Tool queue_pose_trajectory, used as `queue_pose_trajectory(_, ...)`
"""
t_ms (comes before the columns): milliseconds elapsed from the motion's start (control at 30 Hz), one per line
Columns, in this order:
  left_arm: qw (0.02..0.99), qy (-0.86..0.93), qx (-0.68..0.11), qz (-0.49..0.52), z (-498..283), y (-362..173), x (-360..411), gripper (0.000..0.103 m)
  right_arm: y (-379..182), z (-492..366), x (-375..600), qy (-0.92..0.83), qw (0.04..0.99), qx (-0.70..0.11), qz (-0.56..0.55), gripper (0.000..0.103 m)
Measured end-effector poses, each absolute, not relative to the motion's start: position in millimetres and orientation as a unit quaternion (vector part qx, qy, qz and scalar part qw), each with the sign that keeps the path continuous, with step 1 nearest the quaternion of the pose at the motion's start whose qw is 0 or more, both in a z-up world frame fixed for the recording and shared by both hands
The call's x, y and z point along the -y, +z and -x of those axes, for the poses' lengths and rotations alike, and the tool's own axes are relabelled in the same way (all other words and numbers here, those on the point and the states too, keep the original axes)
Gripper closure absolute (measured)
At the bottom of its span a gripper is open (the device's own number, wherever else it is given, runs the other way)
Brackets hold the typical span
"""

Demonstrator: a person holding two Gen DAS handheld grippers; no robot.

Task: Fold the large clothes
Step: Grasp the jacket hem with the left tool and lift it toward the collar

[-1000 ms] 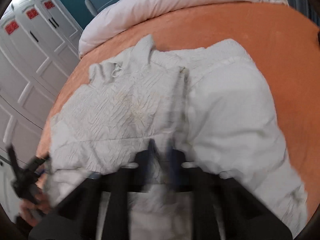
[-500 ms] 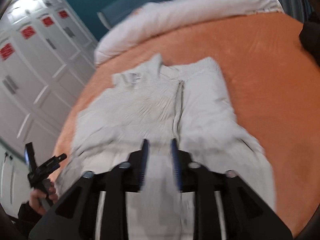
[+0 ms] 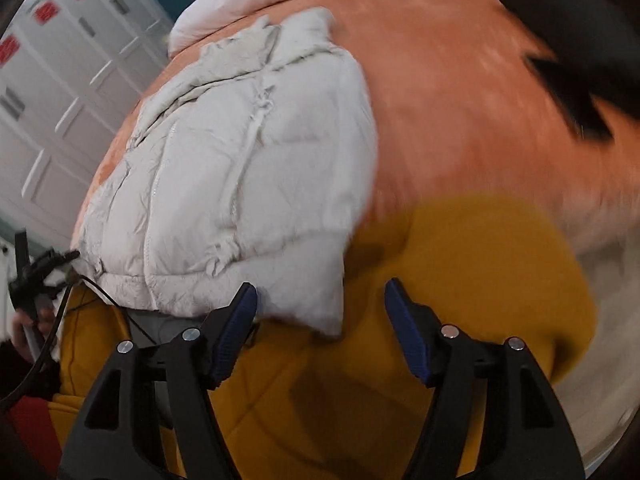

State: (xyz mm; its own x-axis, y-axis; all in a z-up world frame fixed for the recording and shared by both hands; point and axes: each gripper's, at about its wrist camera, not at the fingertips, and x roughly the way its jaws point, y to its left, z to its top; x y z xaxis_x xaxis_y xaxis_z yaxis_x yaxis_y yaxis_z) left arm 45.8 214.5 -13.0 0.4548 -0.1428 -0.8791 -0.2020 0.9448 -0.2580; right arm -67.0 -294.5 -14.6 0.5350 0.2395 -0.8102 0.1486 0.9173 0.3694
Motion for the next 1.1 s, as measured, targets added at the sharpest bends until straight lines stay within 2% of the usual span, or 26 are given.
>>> queue_pose_trajectory(100, 0.838, -0.006, -0.524, 0.154, -51.2, -12.9, -200.1, 0.013, -12.3, 63.0, 292.7, 0.037, 0.854, -0.474, -0.213, 0.027)
queue_pose_trajectory(200, 0.83, -0.027, -0.537, 0.149, -63.3, -18.3, -191.1, 0.013, -19.2, 49.0, 286.9, 0.048, 0.842, -0.491, -0.218, 0.026)
queue_pose_trajectory(267, 0.822, -0.033, -0.547, 0.154, -72.0, -24.8, -188.5, 0.017, -20.5, 43.2, 278.8, 0.05, 0.84, -0.497, -0.21, 0.026)
queue_pose_trajectory(300, 0.821, -0.038, -0.547, 0.159, -74.7, -26.3, -187.3, 0.025, -21.0, 39.4, 275.7, 0.06, 0.838, -0.501, -0.209, 0.026)
queue_pose_trajectory(400, 0.818, -0.041, -0.547, 0.173, -81.5, -29.3, -184.5, 0.044, -24.6, 31.9, 261.1, 0.073, 0.833, -0.514, -0.192, 0.051)
queue_pose_trajectory(433, 0.821, -0.041, -0.541, 0.175, -80.6, -27.6, -185.4, 0.057, -23.6, 31.6, 260.0, 0.076, 0.836, -0.509, -0.191, 0.072)
queue_pose_trajectory(467, 0.828, -0.039, -0.531, 0.175, -78.9, -22.7, -187.2, 0.063, -21.0, 33.1, 260.3, 0.078, 0.839, -0.501, -0.197, 0.081)
queue_pose_trajectory(533, 0.836, -0.05, -0.513, 0.19, -74.3, -11.9, -194.0, 0.087, -4.2, 44.3, 265.5, 0.083, 0.861, -0.453, -0.217, 0.087)
queue_pose_trajectory(600, 0.846, -0.07, -0.486, 0.21, -65.5, 9.6, -200.0, 0.094, 17.7, 57.9, 268.7, 0.083, 0.881, -0.407, -0.228, 0.089)
queue_pose_trajectory(733, 0.874, -0.115, -0.42, 0.215, -44.0, 70.1, -198.6, 0.097, 63.9, 81.6, 276.4, 0.101, 0.903, -0.331, -0.255, 0.091)
queue_pose_trajectory(833, 0.891, -0.153, -0.372, 0.212, -23.5, 122.8, -193.8, 0.098, 100.8, 100.5, 271.3, 0.12, 0.92, -0.291, -0.234, 0.092)
queue_pose_trajectory(1000, 0.903, -0.177, -0.31, 0.237, -5.0, 183.0, -197.1, 0.098, 161.2, 117.2, 280.6, 0.128, 0.943, -0.218, -0.218, 0.092)
queue_pose_trajectory(1100, 0.921, -0.176, -0.263, 0.225, -18.7, 209.5, -192.2, 0.098, 188.3, 96.8, 292.9, 0.126, 0.953, -0.158, -0.226, 0.092)
